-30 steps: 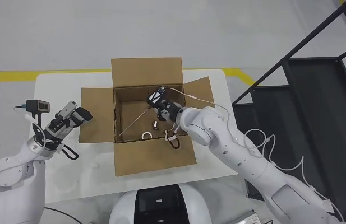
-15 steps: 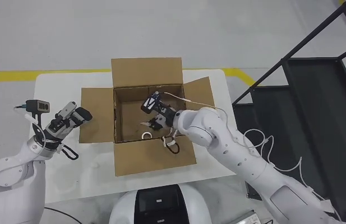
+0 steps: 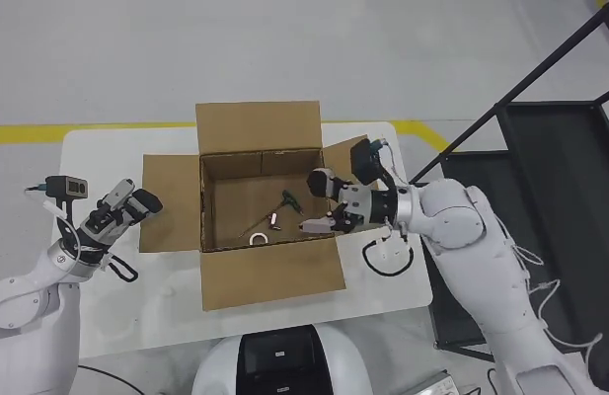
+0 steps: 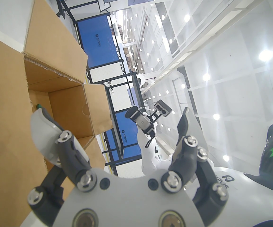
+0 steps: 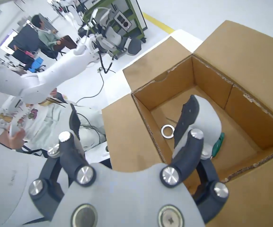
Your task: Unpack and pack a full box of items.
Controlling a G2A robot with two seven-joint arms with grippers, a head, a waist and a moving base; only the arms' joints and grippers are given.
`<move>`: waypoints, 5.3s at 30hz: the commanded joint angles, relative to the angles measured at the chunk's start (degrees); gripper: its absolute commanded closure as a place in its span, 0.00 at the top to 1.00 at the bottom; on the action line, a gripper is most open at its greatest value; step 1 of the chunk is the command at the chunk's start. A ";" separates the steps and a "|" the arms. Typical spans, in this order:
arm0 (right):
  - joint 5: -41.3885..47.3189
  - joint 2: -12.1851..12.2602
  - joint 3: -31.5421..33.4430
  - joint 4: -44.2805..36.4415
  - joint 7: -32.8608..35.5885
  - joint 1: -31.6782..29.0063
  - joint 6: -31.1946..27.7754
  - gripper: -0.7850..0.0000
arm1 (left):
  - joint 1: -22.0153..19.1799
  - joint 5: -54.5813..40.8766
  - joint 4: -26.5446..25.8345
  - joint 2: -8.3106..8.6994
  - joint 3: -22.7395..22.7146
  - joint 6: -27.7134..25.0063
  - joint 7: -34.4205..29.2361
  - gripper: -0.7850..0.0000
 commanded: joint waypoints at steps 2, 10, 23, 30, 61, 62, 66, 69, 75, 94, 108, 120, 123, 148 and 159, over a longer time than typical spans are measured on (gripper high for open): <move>9.41 0.80 2.78 3.81 3.70 -0.72 -0.45 1.00 | -0.14 1.67 -0.44 0.16 -0.82 -0.07 1.51 1.00; 23.88 2.16 6.06 16.69 10.08 0.88 -0.98 1.00 | -1.46 5.08 4.93 1.49 -7.92 0.84 2.49 1.00; 10.38 2.28 6.77 24.03 -5.26 0.56 4.01 1.00 | -13.17 19.93 19.68 0.73 4.98 7.66 14.66 1.00; 13.78 1.99 3.49 27.57 -2.76 1.73 3.22 1.00 | -16.16 13.08 23.63 0.05 8.68 5.45 10.93 1.00; 15.57 2.91 2.24 18.81 -0.98 -3.81 -2.04 1.00 | -20.33 9.01 14.78 -0.96 22.22 6.35 1.77 1.00; 15.67 2.89 1.47 17.49 -0.10 -3.59 -2.59 1.00 | -21.15 9.35 15.45 -1.11 23.21 6.66 1.83 1.00; 14.76 2.67 -1.93 14.03 1.86 -2.10 -2.16 1.00 | -23.92 11.35 17.81 -1.60 26.26 7.28 2.81 1.00; 13.06 2.23 -5.27 13.38 2.01 0.09 -0.24 1.00 | -24.95 12.10 18.86 -1.84 27.61 7.14 3.60 1.00; 8.77 0.56 -14.71 15.41 2.07 5.68 3.73 1.00 | -24.90 13.28 19.41 -1.81 28.18 6.74 4.28 1.00; 4.58 -1.57 -22.98 23.41 0.72 13.65 7.35 1.00 | -19.39 10.06 13.74 -0.40 23.33 4.12 2.73 1.00; 3.75 4.68 -0.60 16.15 4.03 -3.28 6.25 1.00 | -13.51 7.59 6.62 0.97 17.70 2.68 1.49 1.00; 5.89 5.07 -5.40 16.05 9.53 -8.80 4.79 1.00 | -12.02 7.75 5.26 1.61 15.54 2.82 2.54 1.00; 8.67 5.10 -6.80 15.43 11.24 -9.19 2.98 1.00 | -11.78 7.98 5.00 1.72 15.41 3.03 2.82 1.00; 13.99 6.80 -13.84 15.21 0.32 -0.38 -2.87 1.00 | -11.93 8.92 3.76 2.13 16.48 2.11 4.50 1.00; 1.30 5.04 -18.23 15.81 -8.97 4.01 3.32 1.00 | -8.53 11.87 -1.89 3.18 16.24 0.09 -5.08 1.00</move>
